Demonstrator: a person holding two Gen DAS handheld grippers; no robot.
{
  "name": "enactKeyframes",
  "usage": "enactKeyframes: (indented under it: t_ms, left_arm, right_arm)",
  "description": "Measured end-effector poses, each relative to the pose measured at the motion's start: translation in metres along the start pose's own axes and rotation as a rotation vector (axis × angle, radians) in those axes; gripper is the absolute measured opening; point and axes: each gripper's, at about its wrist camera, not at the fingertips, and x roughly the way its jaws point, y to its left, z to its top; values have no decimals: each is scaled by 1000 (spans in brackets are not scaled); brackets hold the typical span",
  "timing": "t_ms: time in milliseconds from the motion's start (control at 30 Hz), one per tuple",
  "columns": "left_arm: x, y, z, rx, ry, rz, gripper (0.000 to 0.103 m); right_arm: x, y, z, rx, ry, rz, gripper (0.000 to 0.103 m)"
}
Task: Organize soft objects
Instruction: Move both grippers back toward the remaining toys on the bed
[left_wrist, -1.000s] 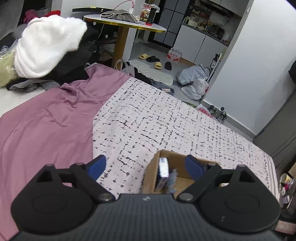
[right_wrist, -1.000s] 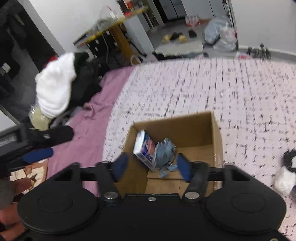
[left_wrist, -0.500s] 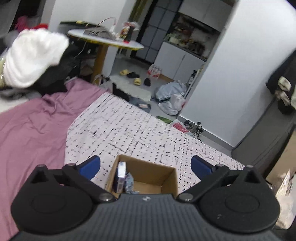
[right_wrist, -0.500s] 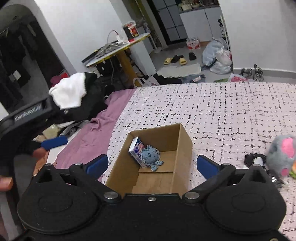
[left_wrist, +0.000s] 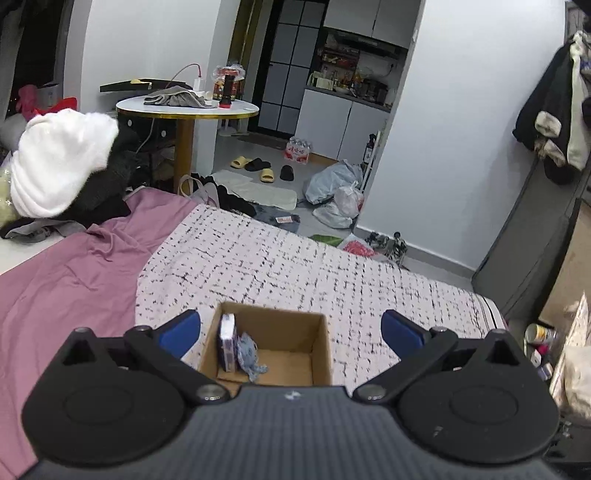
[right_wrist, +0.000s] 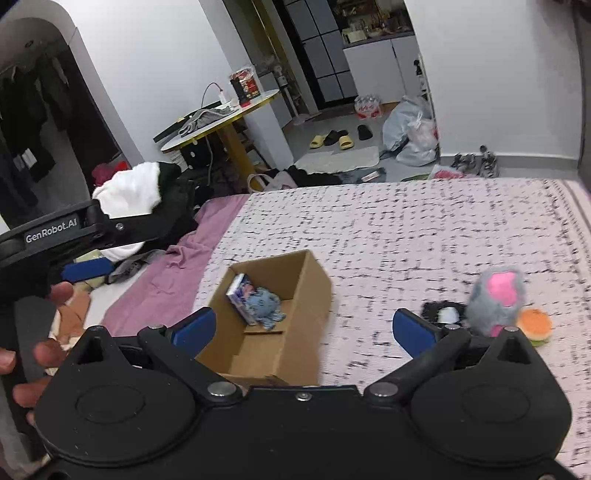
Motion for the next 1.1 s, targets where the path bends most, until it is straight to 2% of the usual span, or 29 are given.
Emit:
enactKeyframes:
  t_ms: [300, 833, 1100]
  left_arm:
    - [-14, -30, -24, 12, 32, -12, 103]
    - [-11, -69, -60, 21, 39, -17, 103]
    - [4, -90, -70, 39, 55, -28, 102]
  right_arm:
    - [-29, -20, -5, -80, -23, -30, 103]
    - [-54, -79, -14, -28, -60, -58, 103]
    - [-54, -105, -12, 3, -35, -53, 103]
